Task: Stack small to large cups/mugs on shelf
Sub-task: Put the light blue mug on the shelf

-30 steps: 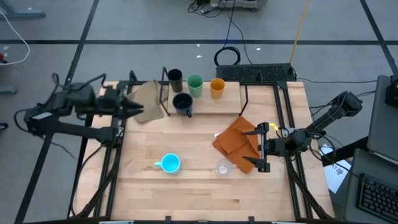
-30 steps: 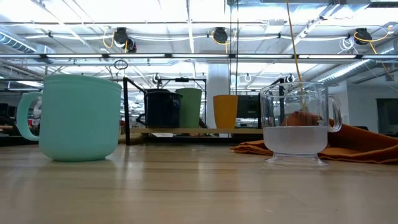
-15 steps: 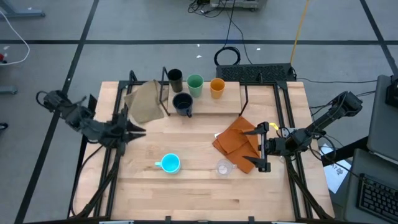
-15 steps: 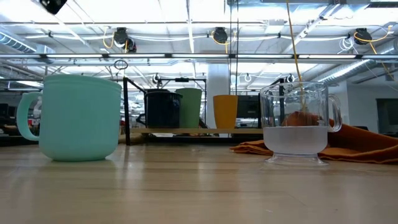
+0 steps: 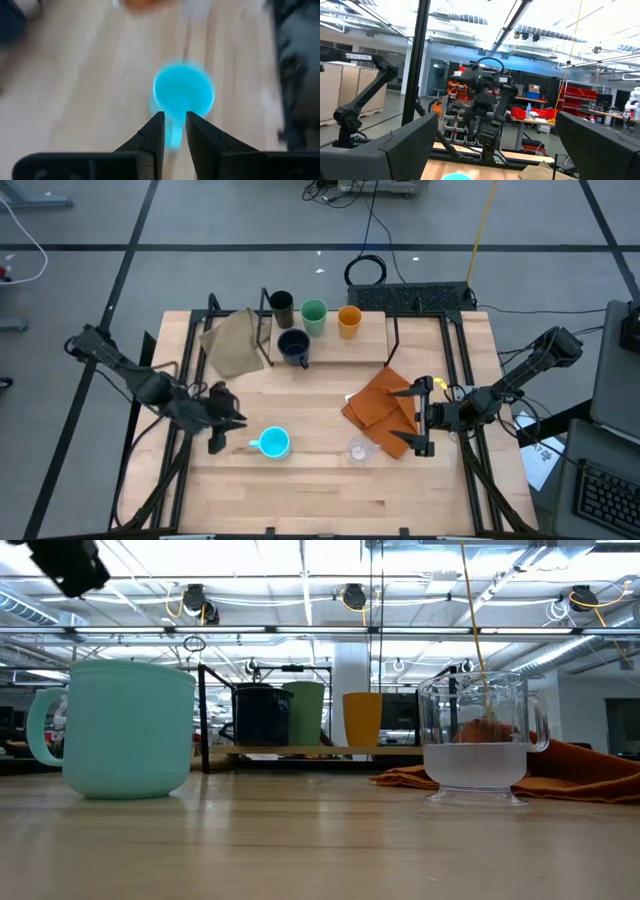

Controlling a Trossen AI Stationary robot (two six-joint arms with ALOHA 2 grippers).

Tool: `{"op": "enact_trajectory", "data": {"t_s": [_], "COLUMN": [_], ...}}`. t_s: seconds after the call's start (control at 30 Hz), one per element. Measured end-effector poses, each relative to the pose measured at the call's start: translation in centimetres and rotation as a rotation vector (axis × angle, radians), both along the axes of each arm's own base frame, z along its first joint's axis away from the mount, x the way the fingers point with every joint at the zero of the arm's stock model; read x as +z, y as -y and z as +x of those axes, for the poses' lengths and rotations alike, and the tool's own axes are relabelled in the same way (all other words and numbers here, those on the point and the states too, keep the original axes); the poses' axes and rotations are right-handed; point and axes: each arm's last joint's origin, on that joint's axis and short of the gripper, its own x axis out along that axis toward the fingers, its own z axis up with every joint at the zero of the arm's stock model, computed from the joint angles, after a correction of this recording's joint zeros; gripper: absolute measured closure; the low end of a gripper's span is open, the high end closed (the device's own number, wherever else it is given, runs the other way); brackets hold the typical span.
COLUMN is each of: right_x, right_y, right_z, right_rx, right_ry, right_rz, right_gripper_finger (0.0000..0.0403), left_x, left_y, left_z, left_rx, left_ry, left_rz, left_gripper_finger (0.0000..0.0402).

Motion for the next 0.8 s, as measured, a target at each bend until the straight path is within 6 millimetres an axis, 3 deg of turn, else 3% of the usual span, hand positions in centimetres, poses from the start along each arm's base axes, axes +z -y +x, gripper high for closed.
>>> {"op": "enact_trajectory", "data": {"t_s": [0.1,0.27,0.53,0.8], "right_x": [0.0,0.0,0.0,0.0], "right_y": [0.0,0.0,0.0,0.0], "right_z": [0.0,0.0,0.0,0.0], "right_rx": [0.000,0.000,0.000,0.000], "right_ry": [0.000,0.000,0.000,0.004], "right_rz": [0.000,0.000,0.001,0.003], "right_gripper_finger": [0.0009,0.0009,0.0009,0.0009], "left_x": [-1.7,-3.3,-5.0,-6.5], "left_y": [1.0,2.9,5.3,5.8], "left_z": [0.5,1.1,1.7,2.1], "left_rx": [0.000,-0.007,-0.012,0.002], "left_ry": [-0.163,-0.256,-0.238,-0.300], "left_rz": [-0.011,-0.009,0.067,0.145], "left_gripper_finger": [0.0323,0.0323,0.0323,0.0323]}}
